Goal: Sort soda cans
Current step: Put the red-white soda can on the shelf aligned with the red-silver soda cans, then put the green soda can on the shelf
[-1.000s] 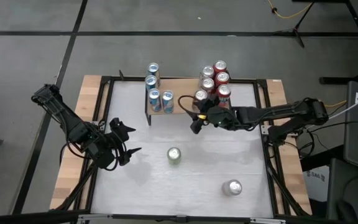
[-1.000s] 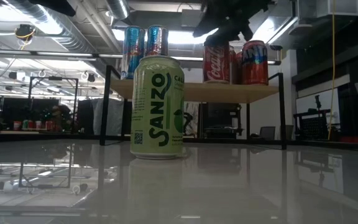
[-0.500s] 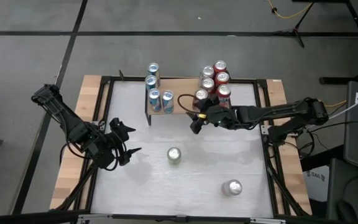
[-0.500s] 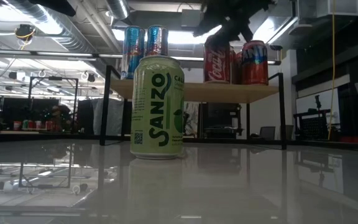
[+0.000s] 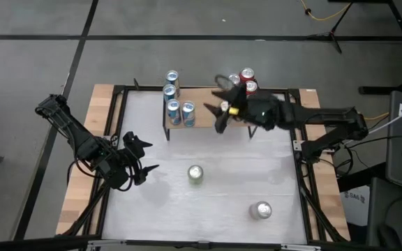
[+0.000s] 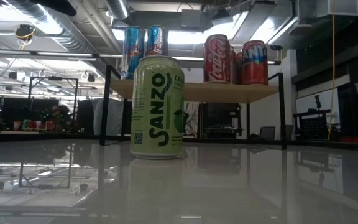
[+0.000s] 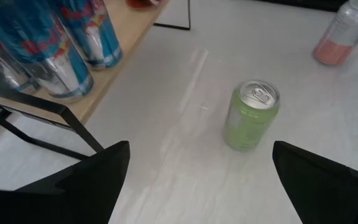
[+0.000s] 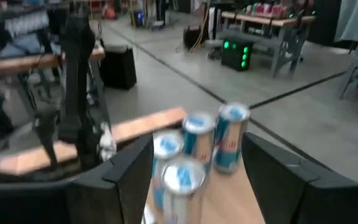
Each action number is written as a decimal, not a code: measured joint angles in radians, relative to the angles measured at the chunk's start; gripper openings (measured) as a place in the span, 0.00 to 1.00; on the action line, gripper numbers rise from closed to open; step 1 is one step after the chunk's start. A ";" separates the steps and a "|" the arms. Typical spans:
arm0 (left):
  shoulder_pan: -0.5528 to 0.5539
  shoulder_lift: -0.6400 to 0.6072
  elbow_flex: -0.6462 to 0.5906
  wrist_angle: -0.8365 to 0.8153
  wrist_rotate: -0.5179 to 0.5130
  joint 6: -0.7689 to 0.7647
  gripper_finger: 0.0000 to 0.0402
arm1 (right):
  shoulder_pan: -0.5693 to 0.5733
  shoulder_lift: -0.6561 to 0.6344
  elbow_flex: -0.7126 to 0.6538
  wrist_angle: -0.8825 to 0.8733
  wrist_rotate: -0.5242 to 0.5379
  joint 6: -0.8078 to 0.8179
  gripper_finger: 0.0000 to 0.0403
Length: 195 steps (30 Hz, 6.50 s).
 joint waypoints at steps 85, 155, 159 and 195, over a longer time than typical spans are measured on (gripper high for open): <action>0.000 0.000 0.000 0.022 -0.036 0.000 0.96 | -0.076 0.055 0.146 -0.563 -0.145 0.333 0.58; 0.000 0.000 0.000 0.022 -0.036 0.000 0.96 | 0.005 0.191 0.150 -0.269 -0.753 0.378 0.90; 0.000 0.000 0.000 0.023 -0.036 0.000 0.96 | 0.071 0.191 0.150 -0.267 -0.705 0.201 0.88; 0.000 0.173 0.001 0.122 0.075 0.001 0.96 | 0.235 0.469 0.148 -0.351 -0.468 -0.686 0.88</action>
